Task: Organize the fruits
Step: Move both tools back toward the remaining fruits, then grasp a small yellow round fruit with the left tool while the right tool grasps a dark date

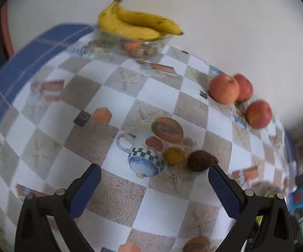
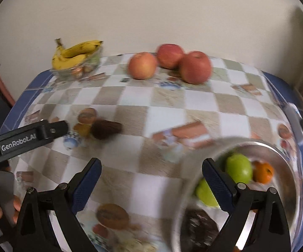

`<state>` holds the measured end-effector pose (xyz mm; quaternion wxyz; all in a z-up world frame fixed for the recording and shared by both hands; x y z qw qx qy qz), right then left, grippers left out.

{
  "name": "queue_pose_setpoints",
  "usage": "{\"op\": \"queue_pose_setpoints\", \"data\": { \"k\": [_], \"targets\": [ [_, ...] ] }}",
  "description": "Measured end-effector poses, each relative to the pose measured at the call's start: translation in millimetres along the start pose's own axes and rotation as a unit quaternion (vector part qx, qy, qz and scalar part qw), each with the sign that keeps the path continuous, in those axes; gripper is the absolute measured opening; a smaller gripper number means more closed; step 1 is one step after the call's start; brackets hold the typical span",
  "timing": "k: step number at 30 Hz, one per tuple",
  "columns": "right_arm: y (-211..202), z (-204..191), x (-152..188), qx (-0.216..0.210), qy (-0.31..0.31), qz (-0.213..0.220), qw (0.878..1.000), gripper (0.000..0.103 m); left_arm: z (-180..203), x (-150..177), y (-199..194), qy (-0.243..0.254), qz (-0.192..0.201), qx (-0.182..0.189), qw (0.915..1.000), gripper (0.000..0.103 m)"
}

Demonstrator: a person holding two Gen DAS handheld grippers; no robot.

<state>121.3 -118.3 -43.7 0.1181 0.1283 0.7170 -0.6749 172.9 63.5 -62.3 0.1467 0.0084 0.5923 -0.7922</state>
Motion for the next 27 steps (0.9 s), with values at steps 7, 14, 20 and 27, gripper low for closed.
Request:
{"op": "queue_pose_setpoints", "data": {
  "k": [7,14,20,27],
  "targets": [
    [23.7,-26.6,-21.1,-0.012,-0.019,-0.008,1.000,0.097,-6.3,-18.8,17.3,-0.010,-0.023,0.030,0.9992,0.099],
    [50.9,-45.3,-38.7,-0.029,-0.038,-0.008,0.999,0.097,7.5,-27.9,39.8,0.009,-0.050,0.060,0.9969,0.079],
    [69.5,-57.8,-47.2,-0.041,-0.053,-0.008,0.998,0.096,18.7,-24.5,51.5,0.015,-0.069,0.063,0.9956,0.054],
    [79.0,-69.5,-46.4,-0.048,-0.077,-0.010,0.996,0.081,18.9,-23.1,56.1,0.000,-0.076,0.085,0.9934,0.031]
  ]
}}
Point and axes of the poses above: each gripper's, at about its wrist camera, not at the fingertips, and y roughly the way its jaws point, z to its right, x to its underside, the point moved 6 cm from there along y, roughly the way its jaws point, and after that the axes turned 15 degrees about -z, right-handed, at the moved point
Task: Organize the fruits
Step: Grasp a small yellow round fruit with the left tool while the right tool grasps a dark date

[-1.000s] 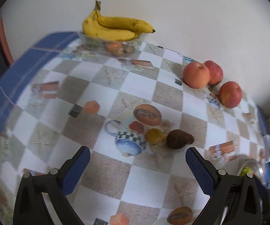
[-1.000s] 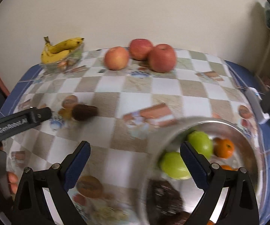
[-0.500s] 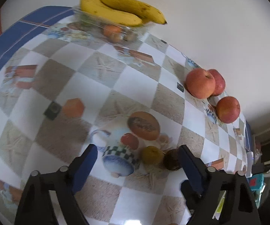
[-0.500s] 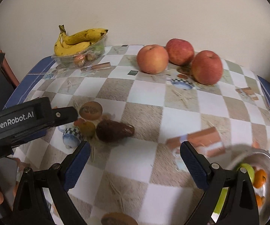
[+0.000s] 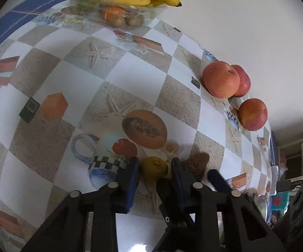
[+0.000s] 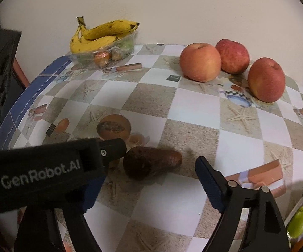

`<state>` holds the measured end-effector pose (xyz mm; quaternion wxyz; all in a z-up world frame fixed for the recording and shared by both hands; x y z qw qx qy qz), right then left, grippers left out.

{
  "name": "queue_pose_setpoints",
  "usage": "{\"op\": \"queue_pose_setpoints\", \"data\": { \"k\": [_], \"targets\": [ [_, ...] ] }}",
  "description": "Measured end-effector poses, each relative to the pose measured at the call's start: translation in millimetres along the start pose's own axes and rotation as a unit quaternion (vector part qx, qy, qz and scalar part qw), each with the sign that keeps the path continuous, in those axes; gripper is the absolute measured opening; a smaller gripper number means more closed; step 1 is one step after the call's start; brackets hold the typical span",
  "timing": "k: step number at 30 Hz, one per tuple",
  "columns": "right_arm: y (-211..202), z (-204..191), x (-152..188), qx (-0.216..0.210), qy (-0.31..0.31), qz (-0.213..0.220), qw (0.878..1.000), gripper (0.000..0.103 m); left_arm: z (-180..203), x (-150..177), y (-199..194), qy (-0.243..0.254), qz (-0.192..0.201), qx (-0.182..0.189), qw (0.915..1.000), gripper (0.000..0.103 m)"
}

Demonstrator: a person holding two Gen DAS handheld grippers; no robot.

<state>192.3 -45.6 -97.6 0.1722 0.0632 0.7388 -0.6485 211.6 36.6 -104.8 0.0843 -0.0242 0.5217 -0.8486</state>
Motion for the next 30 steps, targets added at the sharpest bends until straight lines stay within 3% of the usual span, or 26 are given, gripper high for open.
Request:
{"op": "queue_pose_setpoints", "data": {
  "k": [2,5,10,16,21,22,30],
  "targets": [
    [0.6,-4.9,0.8,-0.003,-0.011,0.004,1.000,0.072,-1.6,-0.2,-1.1,-0.006,0.001,0.008,0.9999,0.031],
    [-0.9,-8.1,0.9,-0.002,-0.020,0.006,1.000,0.066,-5.2,-0.6,-2.4,-0.017,0.001,0.020,0.9997,0.029],
    [0.5,-3.4,3.5,0.020,-0.029,0.002,0.999,0.065,-21.4,-5.5,-14.2,-0.039,0.016,0.001,0.9991,0.029],
    [-1.4,20.3,-1.4,-0.012,0.026,0.005,1.000,0.064,-29.8,-6.6,-17.2,-0.050,0.021,0.002,0.9985,0.029],
    [-2.6,23.9,-1.4,-0.023,0.041,0.011,0.999,0.046,-29.3,-7.0,-16.9,-0.048,0.021,0.000,0.9986,0.029],
    [-2.9,23.7,-0.9,-0.024,0.040,0.013,0.999,0.035,-29.5,-7.0,-16.7,-0.049,0.021,0.001,0.9986,0.029],
    [-23.1,25.3,15.0,-0.007,0.042,0.004,0.999,0.036,-21.7,10.8,-23.1,-0.044,0.012,0.004,0.9990,0.029]
  ]
}}
Point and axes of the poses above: each gripper's, at about its wrist camera, not at the fingertips, and y roughly the way its jaws point, z to its right, x to its underside, the point moved 6 cm from there along y, roughly the way its jaws point, and after that the axes turned 15 degrees about -z, right-handed, at the moved point
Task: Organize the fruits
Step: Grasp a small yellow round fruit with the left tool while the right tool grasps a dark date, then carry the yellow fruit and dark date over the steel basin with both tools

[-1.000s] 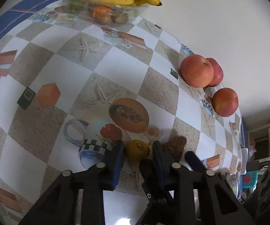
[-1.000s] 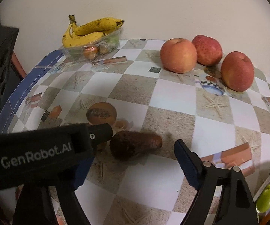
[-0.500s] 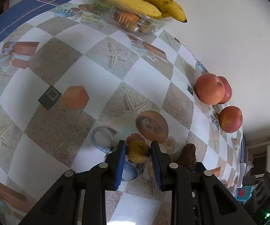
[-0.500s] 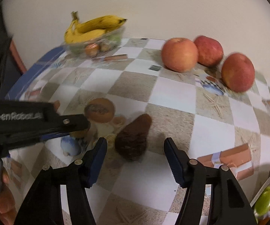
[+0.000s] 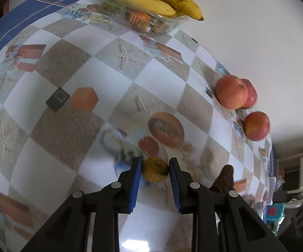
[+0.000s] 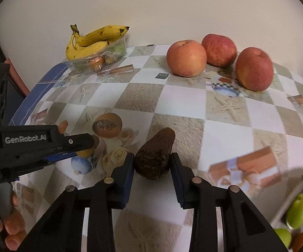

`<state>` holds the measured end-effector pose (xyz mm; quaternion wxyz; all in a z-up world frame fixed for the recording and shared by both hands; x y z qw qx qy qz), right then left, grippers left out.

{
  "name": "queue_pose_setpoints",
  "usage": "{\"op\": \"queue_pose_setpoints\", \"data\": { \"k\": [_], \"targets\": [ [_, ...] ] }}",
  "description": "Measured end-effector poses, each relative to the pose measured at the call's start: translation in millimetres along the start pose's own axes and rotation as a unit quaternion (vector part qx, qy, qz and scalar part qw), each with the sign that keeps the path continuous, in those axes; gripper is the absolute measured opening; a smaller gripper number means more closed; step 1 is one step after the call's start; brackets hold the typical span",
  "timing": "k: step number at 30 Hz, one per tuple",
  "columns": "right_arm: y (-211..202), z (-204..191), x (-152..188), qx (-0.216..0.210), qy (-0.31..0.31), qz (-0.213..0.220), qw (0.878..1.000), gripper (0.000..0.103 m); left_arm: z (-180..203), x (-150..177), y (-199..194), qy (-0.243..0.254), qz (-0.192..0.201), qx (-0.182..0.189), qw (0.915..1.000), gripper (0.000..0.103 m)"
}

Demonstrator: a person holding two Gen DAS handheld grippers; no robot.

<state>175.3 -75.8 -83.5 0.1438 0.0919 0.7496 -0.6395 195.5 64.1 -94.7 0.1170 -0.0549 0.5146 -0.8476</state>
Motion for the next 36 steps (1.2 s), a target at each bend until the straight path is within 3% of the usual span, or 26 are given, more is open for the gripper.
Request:
{"op": "queue_pose_setpoints", "data": {
  "k": [14,29,36],
  "targets": [
    [-103.1,3.1,67.5,0.019,0.019,0.038,0.999,0.036,41.0,86.4,-54.4,0.080,0.043,-0.031,0.9953,0.029],
    [-128.2,45.3,114.8,0.031,0.068,0.020,0.997,0.036,71.3,131.7,-47.1,0.126,0.039,-0.060,0.9894,0.029],
    [-123.5,88.6,122.9,0.048,0.105,-0.002,0.993,0.036,110.5,154.8,-26.3,0.186,0.020,-0.069,0.9799,0.029]
  ]
}}
Point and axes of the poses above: each gripper's, at about its wrist camera, not at the fingertips, and y roughly the way its jaws point, z to its right, x to its underside, the point moved 6 cm from there along y, roughly the way its jaws point, and after that the axes turned 15 degrees about -z, right-handed, at the moved point
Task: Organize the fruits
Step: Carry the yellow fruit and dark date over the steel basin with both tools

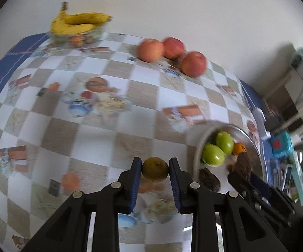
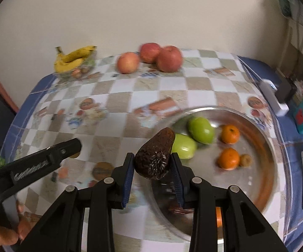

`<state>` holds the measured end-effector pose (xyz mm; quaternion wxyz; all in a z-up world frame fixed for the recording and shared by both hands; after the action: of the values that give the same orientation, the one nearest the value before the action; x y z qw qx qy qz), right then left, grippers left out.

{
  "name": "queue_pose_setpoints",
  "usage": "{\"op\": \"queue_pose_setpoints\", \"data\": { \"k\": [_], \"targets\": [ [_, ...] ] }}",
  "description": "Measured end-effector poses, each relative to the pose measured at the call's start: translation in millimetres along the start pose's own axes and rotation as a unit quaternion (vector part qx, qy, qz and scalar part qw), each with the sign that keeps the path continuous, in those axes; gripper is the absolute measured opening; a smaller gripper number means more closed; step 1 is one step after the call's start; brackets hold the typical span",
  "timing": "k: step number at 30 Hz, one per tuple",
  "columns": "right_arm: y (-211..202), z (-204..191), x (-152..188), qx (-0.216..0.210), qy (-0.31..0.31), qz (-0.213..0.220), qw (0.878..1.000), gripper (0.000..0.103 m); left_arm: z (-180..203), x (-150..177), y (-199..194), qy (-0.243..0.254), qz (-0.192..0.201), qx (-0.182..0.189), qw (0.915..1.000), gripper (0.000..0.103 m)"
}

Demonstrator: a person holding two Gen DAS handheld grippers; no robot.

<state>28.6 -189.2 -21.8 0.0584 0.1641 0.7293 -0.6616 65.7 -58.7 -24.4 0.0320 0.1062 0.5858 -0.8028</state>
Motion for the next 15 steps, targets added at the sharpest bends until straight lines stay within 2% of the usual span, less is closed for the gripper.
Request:
{"op": "queue_pose_setpoints", "data": {
  "k": [7,15],
  "targets": [
    [-0.9,55.7,4.5,0.016,0.064,-0.011,0.998,0.036,64.9,15.8,17.6,0.092,-0.012,0.002,0.9957,0.029],
    [-1.4,91.5,11.9,0.009,0.107,-0.017,0.994,0.036,98.3,24.5,34.7,0.147,-0.014,0.003,0.9890,0.029]
  ]
}}
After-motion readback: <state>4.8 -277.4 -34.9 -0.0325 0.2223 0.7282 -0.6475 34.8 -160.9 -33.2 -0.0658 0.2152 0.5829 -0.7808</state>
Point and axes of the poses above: each gripper's, at about its wrist camera, not at the fingertips, and y roughly the way its jaws point, z to its right, x to its underside, the point moved 6 cm from there along y, roughly the way its jaws point, and after that the axes turned 15 degrees about -z, right-handed, at the moved point
